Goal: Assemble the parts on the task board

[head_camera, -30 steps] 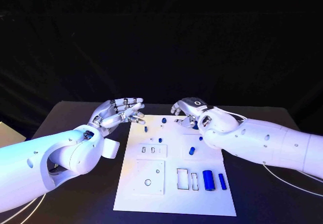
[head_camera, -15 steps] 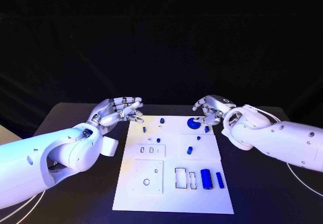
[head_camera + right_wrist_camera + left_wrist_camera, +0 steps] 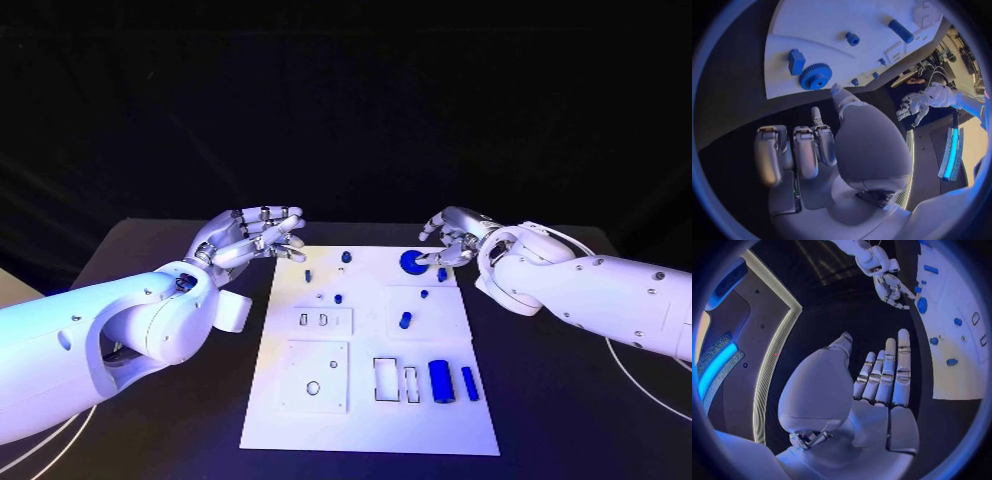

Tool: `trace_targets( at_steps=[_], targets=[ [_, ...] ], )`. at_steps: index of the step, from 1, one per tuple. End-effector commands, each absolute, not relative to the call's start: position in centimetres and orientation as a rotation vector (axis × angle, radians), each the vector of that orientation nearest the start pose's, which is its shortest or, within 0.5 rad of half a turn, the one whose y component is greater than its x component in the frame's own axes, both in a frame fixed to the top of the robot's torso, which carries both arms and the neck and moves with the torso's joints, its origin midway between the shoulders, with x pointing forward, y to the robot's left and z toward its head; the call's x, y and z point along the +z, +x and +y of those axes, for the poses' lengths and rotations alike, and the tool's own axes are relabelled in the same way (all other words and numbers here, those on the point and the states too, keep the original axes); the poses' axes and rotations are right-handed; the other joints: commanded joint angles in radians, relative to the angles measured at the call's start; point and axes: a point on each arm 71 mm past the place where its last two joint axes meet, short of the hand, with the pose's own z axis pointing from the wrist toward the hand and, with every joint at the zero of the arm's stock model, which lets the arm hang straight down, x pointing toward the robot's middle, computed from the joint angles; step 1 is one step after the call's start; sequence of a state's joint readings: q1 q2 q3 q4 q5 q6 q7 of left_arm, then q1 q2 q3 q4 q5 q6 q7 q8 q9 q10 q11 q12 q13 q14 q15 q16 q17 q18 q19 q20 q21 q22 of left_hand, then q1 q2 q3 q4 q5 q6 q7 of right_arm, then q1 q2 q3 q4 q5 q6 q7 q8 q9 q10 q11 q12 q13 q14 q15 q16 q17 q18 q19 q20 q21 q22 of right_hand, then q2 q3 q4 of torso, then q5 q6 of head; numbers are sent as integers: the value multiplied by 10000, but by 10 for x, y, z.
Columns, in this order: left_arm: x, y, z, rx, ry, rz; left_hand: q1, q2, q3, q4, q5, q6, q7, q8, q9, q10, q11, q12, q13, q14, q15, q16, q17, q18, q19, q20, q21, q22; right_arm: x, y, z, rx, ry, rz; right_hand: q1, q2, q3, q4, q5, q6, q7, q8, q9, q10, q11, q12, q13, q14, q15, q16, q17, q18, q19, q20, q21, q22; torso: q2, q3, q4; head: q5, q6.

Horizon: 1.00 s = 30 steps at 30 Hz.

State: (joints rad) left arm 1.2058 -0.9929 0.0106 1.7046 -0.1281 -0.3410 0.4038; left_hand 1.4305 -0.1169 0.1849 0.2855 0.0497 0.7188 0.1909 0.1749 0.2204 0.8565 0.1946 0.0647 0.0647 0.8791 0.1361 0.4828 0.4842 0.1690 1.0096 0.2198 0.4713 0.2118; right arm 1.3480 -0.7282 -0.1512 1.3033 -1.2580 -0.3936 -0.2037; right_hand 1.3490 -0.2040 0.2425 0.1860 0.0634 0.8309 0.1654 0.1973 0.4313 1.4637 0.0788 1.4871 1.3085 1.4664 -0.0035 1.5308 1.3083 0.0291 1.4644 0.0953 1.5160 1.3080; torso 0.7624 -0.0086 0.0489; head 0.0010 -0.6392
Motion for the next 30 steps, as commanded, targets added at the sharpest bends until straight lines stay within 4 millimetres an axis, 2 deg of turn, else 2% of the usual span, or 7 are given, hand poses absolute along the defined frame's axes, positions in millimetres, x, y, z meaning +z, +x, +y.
trace_targets(
  at_steps=[1, 7, 15, 19, 25, 30],
  targets=[
    [-138, 460, 225, -15936, -9374, 13849, 9, 72, -47, -18, -3, -17, 446, 28, -7, 32, -1, 49, 5, -12, -30, 67, 13, 116, -5, -24, 61, 11, -165, 545, -220, 4695, 1148, 16861, 59, 55, -83, 10, -28, -65, 5, 41, 0, 244, 21, 51, 1717, 851, 56, 69, 1595, -141, 832, 59, 77, 2032, 13, -16, 32, -7, -41],
    [-138, 460, 225, -15914, -9383, 13894, 12, 70, -49, -17, -3, -36, 445, 23, -12, 29, -3, 45, 4, -11, -31, 74, 17, 116, -4, -25, 67, 14, -170, 547, -214, 4572, 950, 16978, 106, 114, -104, 47, -26, -51, -2, 62, 3, 260, 16, 69, 1738, 878, 58, 122, 1746, -166, 871, 64, 159, 2136, 40, 11, 34, 22, -91],
    [-139, 460, 226, -15881, -9403, 13954, 31, 80, -42, -21, -3, -70, 451, 11, -22, 14, 2, 33, -1, -13, -31, 86, 25, 116, -3, -26, 78, 18, -177, 549, -212, 4295, 944, 17202, 165, 223, -89, 100, -31, 12, -11, 111, 12, 326, 11, 132, 1815, 882, 58, 139, 1782, -176, 885, 69, 193, 2179, 33, -3, 29, 30, -160],
    [-139, 460, 225, -15887, -9398, 13965, 194, 184, 76, -69, 0, -73, 455, 8, -23, 4, 6, 20, -3, -44, -29, 134, 60, 112, -17, -32, 130, 39, -179, 550, -212, 4206, 1009, 17302, 157, 247, -89, 123, -32, 35, -11, 126, 15, 350, 11, 155, 1841, 882, 58, 142, 1789, -176, 883, 70, 191, 2177, 37, 9, 28, 33, -180],
    [-139, 460, 225, -15853, -9421, 13994, 276, 234, 155, -94, 0, -75, 458, 8, -24, 8, 8, 19, -3, -63, -30, 159, 79, 111, -32, -35, 161, 52, -180, 551, -212, 4152, 959, 17309, 149, 330, -60, 172, -33, 94, -18, 163, 21, 340, 6, 145, 1832, 875, 56, 136, 1762, -174, 880, 71, 189, 2175, 25, 4, 27, 48, -239],
    [-139, 461, 226, -15816, -9441, 13999, 309, 253, 189, -106, -1, -76, 459, 8, -25, 7, 10, 18, -3, -72, -30, 169, 86, 110, -39, -36, 174, 58, -181, 552, -213, 4083, 884, 17323, 174, 421, 0, 194, -30, 181, -34, 205, 27, 349, -9, 152, 1845, 870, 47, 133, 1749, -173, 878, 68, 188, 2174, 30, 5, 22, 57, -223]
  ],
)
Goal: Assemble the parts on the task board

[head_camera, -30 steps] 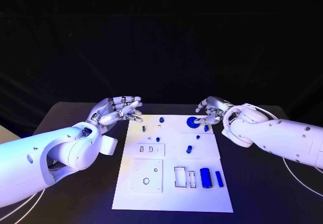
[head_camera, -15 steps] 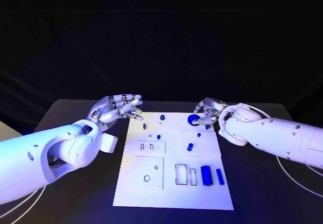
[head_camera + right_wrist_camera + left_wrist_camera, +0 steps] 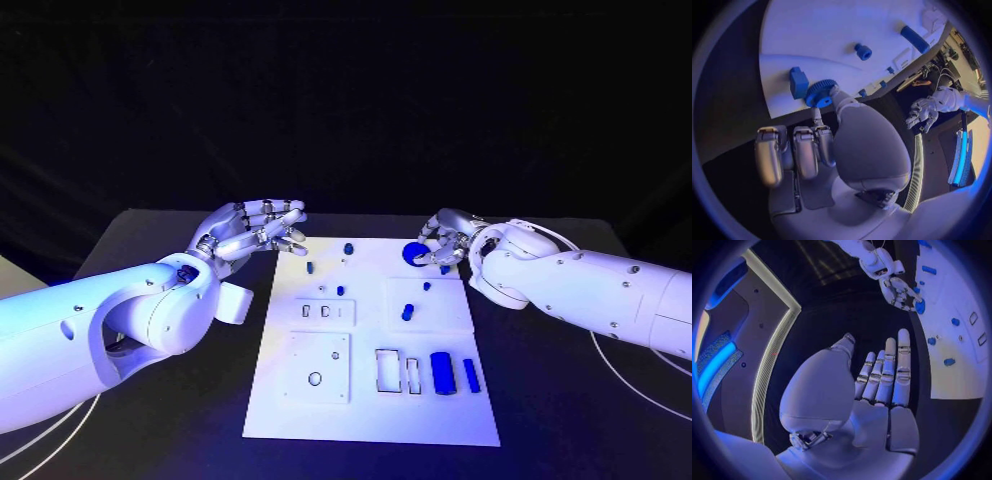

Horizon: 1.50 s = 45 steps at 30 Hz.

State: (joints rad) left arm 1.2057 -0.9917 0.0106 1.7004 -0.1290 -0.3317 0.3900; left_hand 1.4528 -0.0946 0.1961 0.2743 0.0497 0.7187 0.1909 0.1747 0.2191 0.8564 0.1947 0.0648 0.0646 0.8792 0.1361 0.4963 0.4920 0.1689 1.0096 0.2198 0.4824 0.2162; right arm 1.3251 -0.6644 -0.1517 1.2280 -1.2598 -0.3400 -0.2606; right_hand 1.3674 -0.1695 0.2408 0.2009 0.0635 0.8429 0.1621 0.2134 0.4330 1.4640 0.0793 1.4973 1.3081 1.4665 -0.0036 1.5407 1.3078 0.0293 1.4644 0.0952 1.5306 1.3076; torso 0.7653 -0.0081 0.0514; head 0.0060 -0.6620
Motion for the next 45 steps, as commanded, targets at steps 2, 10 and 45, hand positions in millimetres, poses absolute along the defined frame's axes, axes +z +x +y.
trace_targets(
  at_steps=[2, 10, 45],
  targets=[
    [-139, 461, 226, -15817, -9442, 14003, 86, 30, 77, 5, -1, -76, 459, 10, -12, 8, 10, 18, -2, -72, -29, 34, 8, 111, -39, -36, 63, 13, -181, 552, -213, 4081, 849, 17381, -13, 129, 55, 65, -32, 128, -14, 62, 10, 352, -22, 54, 1855, 868, 38, 37, 1760, -174, 876, 62, 40, 2176, 6, -4, -4, 1, 8],
    [-140, 461, 226, -15758, -9486, 14050, 111, 47, 105, -4, -1, -78, 461, 9, -13, 8, 10, 17, -2, -80, -29, 41, 13, 110, -45, -37, 73, 18, -182, 551, -209, 4262, 721, 17428, -270, 451, 258, 343, -35, 572, -148, 143, -18, 434, -126, 109, 1931, 861, -107, 33, 1745, -177, 879, -44, 56, 2201, 1, 3, 8, -5, -40],
    [-141, 462, 225, -15713, -9542, 14169, 280, 131, 305, -97, -2, -154, 490, -20, -39, -31, 30, 4, -6, -135, -18, 79, 41, 104, -95, -39, 144, 49, -151, 515, -117, 4571, -2656, 14188, -278, 370, 622, 381, -40, 1084, -370, 147, -128, 586, -328, 207, 2067, 874, -409, 42, 1798, -195, 906, -338, 106, 2273, 21, -19, 28, 81, 9]
  ],
)
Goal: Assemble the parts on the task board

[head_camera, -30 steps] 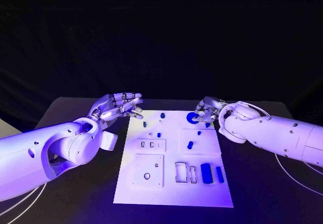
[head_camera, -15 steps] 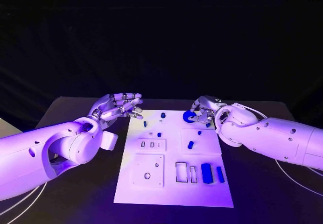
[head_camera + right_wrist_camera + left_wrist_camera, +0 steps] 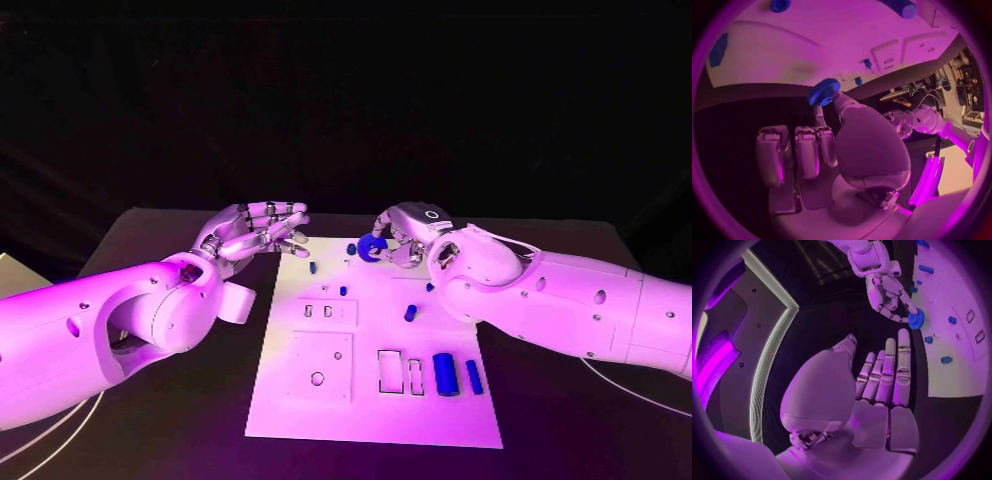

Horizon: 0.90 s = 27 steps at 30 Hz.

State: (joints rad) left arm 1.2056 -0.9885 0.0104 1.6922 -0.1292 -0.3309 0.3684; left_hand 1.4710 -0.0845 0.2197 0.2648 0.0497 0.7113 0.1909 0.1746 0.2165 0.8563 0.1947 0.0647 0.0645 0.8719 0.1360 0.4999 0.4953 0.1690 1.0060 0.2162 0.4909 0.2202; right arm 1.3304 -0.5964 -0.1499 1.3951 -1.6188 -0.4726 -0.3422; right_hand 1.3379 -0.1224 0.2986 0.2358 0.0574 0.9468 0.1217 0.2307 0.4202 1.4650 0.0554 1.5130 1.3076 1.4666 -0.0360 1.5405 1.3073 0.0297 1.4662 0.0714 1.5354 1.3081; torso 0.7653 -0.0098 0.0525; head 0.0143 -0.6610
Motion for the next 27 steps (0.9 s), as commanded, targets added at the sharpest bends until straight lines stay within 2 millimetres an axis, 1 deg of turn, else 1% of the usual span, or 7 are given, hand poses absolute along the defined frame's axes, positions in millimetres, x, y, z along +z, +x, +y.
trace_targets(
  at_steps=[1, 2, 8, 14, 16, 23, 27],
  targets=[
    [-141, 462, 225, -15720, -9540, 14173, 99, 30, 69, -2, -2, -80, 491, -19, -14, -31, 29, 4, -5, -62, -18, 43, 8, 103, -58, -3, 59, 9, -151, 514, -113, 4611, -2736, 14164, 23, -118, 47, 24, 22, 42, 29, -32, -4, 575, -93, 47, 2069, 874, -87, 45, 1808, -198, 886, -102, 57, 2266, 24, 6, 11, 5, 0],
    [-141, 462, 225, -15722, -9539, 14174, 99, 30, 69, -2, -2, -80, 491, -19, -14, -31, 29, 4, -5, -62, -18, 43, 8, 103, -58, -3, 59, 9, -151, 514, -110, 4637, -2790, 14158, 23, -118, 47, 24, 22, 42, 29, -32, -4, 575, -93, 47, 2069, 874, -87, 45, 1808, -198, 886, -102, 57, 2266, 22, 14, -2, 23, -1],
    [-141, 461, 224, -15762, -9516, 14163, 131, 17, 103, -33, -3, -26, 472, -4, 1, -27, 16, 8, -3, -71, -22, 52, 14, 103, -70, -5, 77, 17, -154, 512, -96, 4747, -3025, 14225, 37, -183, 52, 4, 21, 26, 29, -57, -19, 552, -98, 19, 2042, 876, -90, 48, 1819, -195, 881, -109, 47, 2255, 36, -6, 31, 19, -27],
    [-140, 461, 224, -15782, -9504, 14156, 148, 2, 115, -51, -2, -25, 464, -2, 0, -24, 11, 11, -2, -75, -26, 56, 17, 105, -76, -7, 87, 22, -155, 511, -85, 4843, -3184, 14274, 33, -198, 51, 4, 21, 20, 31, -64, -23, 552, -97, 19, 2043, 877, -90, 49, 1823, -194, 879, -110, 43, 2250, 26, -1, 28, 48, -45],
    [-140, 461, 223, -15787, -9501, 14155, 148, 2, 115, -51, -2, -25, 464, -2, 0, -24, 11, 11, -2, -75, -26, 56, 17, 105, -76, -7, 87, 22, -156, 511, -84, 4841, -3202, 14293, 33, -198, 51, 4, 21, 20, 31, -64, -23, 552, -97, 19, 2043, 877, -90, 49, 1823, -194, 879, -110, 43, 2250, 26, -6, 33, 39, -46],
    [-140, 461, 224, -15766, -9506, 14141, 148, 2, 115, -51, -2, -25, 464, -2, 0, -24, 11, 11, -2, -75, -26, 56, 17, 105, -76, -7, 87, 22, -157, 512, -87, 4765, -3179, 14410, 37, -213, 56, -1, 22, 15, 31, -72, -28, 549, -97, 15, 2040, 877, -89, 49, 1824, -195, 882, -111, 48, 2256, 21, 9, 6, 81, -30],
    [-141, 461, 224, -15754, -9510, 14135, 148, 2, 115, -51, -2, -25, 464, -2, 0, -24, 11, 11, -2, -75, -26, 56, 17, 105, -76, -7, 87, 22, -159, 513, -88, 4791, -3136, 14624, -7, -337, 33, 11, 19, -55, 58, -143, -66, 539, -79, -1, 2029, 881, -74, 54, 1843, -198, 885, -108, 53, 2265, 18, 10, -13, 79, -11]
  ],
)
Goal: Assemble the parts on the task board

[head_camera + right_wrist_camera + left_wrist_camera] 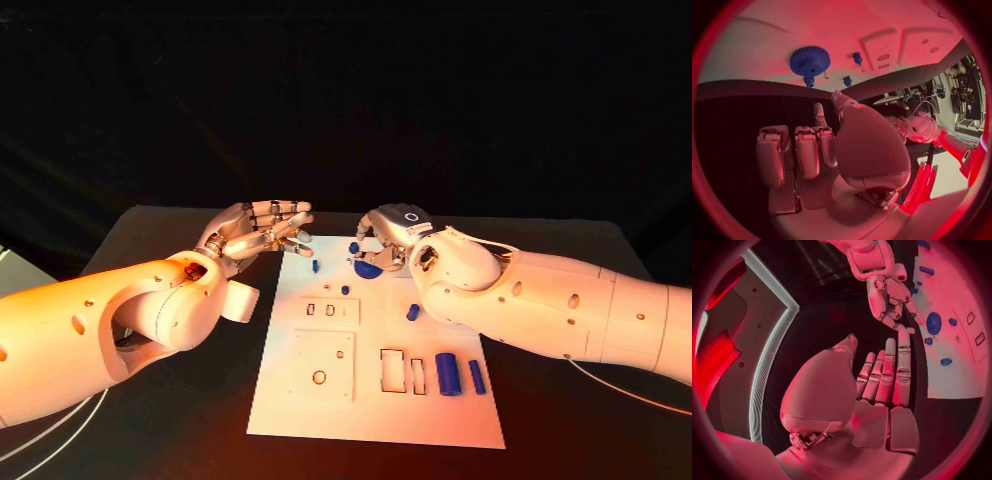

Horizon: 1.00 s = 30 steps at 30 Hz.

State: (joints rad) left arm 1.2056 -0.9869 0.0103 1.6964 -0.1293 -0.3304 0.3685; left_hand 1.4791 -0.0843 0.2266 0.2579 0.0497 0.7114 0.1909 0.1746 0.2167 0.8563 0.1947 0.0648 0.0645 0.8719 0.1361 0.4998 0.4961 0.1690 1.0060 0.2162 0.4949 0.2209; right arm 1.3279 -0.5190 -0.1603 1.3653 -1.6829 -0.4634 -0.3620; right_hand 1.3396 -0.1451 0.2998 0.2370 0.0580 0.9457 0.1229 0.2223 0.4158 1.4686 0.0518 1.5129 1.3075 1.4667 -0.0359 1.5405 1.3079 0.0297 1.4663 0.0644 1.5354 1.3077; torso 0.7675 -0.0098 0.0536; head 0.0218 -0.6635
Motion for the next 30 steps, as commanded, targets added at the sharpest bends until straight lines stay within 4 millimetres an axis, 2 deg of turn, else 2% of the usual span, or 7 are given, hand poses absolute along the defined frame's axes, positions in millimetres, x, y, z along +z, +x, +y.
trace_targets(
  at_steps=[1, 4, 7, 10, 14, 17, 30],
  targets=[
    [-141, 462, 224, -15753, -9510, 14134, 66, 0, 47, 18, -2, -26, 464, -2, -1, -24, 11, 11, -2, -75, -26, 57, 10, 104, -76, -8, 46, 14, -160, 513, -88, 4807, -3111, 14709, -56, -162, 2, 17, 13, -83, 60, -95, -40, 487, -34, -19, 2014, 882, -59, 57, 1847, -197, 883, -30, 49, 2263, -10, 11, -28, 7, 16],
    [-141, 462, 224, -15767, -9504, 14136, 66, 0, 47, 18, -2, -26, 464, -2, -1, -24, 11, 11, -2, -75, -26, 57, 10, 104, -76, -8, 46, 14, -163, 515, -88, 4875, -2971, 14997, -157, -335, -107, 96, 16, -322, 120, -279, -119, 420, 13, -95, 1949, 887, 32, 65, 1875, -197, 882, 34, 45, 2262, -12, 14, -34, 5, 28],
    [-141, 462, 223, -15796, -9493, 14145, 75, -18, 58, 3, -3, -34, 459, -4, -5, -23, 6, 12, -2, -81, -30, 62, 13, 105, -83, -10, 57, 20, -169, 518, -89, 4957, -2712, 15406, -257, -517, -348, 231, 18, -613, 217, -510, -201, 345, 93, -173, 1885, 894, 177, 78, 1912, -197, 882, 155, 44, 2264, 3, 23, -1, -29, 40],
    [-141, 462, 223, -15816, -9485, 14150, 73, -22, 60, 3, -3, -21, 457, -1, -1, -23, 4, 12, -2, -82, -31, 64, 14, 105, -85, -10, 61, 21, -176, 521, -91, 5002, -2485, 15771, -196, -574, -652, 379, 30, -827, 317, -708, -258, 283, 184, -231, 1840, 897, 285, 86, 1932, -198, 884, 265, 48, 2272, 11, 25, 26, -16, 26],
    [-141, 462, 223, -15814, -9484, 14144, 73, -22, 60, 3, -3, -21, 457, -1, -1, -23, 4, 12, -2, -82, -31, 64, 14, 105, -85, -10, 61, 21, -183, 524, -95, 5012, -2193, 16076, -94, -568, -848, 463, 36, -902, 370, -804, -279, 247, 235, -263, 1815, 901, 338, 95, 1958, -198, 883, 321, 47, 2273, 28, 24, 32, 1, 16],
    [-141, 462, 223, -15794, -9491, 14133, 73, -22, 60, 3, -3, -21, 457, -1, -1, -23, 4, 12, -2, -82, -31, 64, 14, 105, -85, -10, 61, 21, -186, 525, -98, 4978, -2027, 16174, -63, -555, -872, 468, 39, -914, 380, -821, -283, 242, 244, -268, 1812, 901, 346, 96, 1961, -197, 883, 330, 46, 2272, 20, 18, 10, 23, -5],
    [-141, 463, 225, -15746, -9516, 14119, 17, -12, 79, 36, -4, -6, 450, 4, 1, -21, -4, 13, -1, -90, -34, 77, 21, 104, -102, -11, 82, 30, -190, 528, -105, 4937, -1622, 16294, 263, -203, -744, 413, 30, -635, 373, -766, -228, 279, 247, -223, 1864, 896, 365, 93, 1944, -195, 880, 375, 41, 2271, 11, 16, -18, 64, -46]
  ],
)
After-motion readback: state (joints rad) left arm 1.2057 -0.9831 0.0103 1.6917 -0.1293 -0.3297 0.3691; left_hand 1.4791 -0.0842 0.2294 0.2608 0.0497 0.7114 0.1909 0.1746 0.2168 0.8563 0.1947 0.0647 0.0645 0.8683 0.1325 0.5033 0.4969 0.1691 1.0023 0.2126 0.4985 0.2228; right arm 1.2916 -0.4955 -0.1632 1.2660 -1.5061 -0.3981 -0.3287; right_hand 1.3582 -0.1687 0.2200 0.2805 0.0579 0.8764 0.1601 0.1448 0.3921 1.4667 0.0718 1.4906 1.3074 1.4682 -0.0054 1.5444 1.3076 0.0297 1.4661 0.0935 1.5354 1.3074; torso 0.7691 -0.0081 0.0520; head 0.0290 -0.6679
